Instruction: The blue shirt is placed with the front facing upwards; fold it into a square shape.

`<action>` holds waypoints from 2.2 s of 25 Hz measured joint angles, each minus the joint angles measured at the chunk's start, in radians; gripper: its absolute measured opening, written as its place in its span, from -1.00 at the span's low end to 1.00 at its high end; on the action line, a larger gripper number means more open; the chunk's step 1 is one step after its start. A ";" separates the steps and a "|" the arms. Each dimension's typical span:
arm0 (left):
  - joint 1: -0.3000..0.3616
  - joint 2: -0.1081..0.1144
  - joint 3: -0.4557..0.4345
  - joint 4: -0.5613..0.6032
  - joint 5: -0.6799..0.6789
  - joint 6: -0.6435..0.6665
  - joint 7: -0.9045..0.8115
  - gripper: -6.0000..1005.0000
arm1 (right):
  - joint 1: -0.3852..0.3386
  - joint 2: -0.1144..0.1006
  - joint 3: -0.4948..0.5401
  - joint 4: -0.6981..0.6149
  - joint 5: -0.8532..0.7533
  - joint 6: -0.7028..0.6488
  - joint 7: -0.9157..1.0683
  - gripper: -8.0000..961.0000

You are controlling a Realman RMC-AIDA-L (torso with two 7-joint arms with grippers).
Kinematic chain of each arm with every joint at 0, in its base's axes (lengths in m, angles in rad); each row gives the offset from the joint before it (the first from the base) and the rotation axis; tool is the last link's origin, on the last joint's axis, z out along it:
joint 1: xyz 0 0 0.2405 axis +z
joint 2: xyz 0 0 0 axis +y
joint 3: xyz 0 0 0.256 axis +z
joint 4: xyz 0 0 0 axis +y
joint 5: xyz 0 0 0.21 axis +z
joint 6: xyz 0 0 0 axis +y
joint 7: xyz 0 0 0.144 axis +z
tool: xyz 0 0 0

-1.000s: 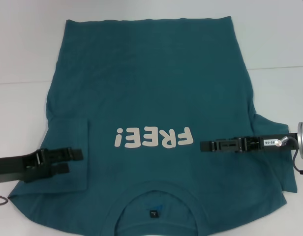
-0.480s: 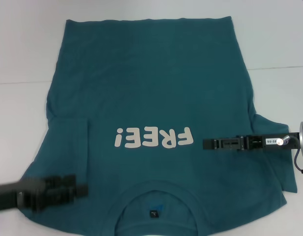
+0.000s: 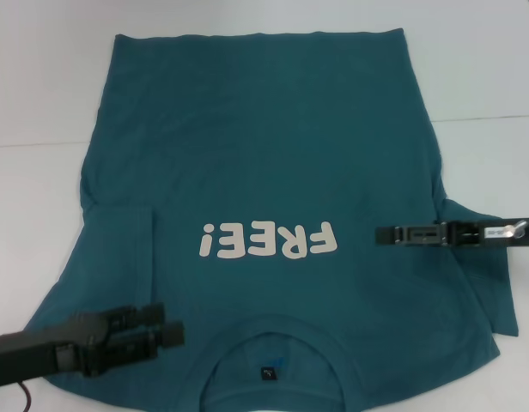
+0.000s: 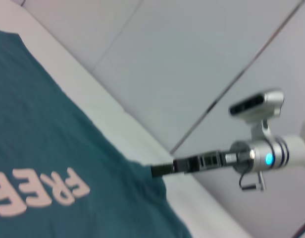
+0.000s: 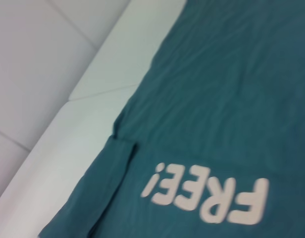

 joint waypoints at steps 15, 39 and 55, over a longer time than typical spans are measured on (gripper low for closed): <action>-0.007 -0.001 -0.002 -0.025 -0.125 -0.023 -0.054 0.50 | -0.057 -0.202 0.072 -0.011 -0.064 -0.083 0.374 0.77; -0.011 -0.006 -0.002 -0.036 -0.155 -0.034 -0.056 0.50 | 0.041 -0.160 0.074 0.041 -0.318 0.129 0.470 0.76; -0.012 -0.007 -0.001 -0.038 -0.156 -0.047 -0.056 0.50 | 0.063 -0.106 0.081 0.076 -0.320 0.260 0.455 0.75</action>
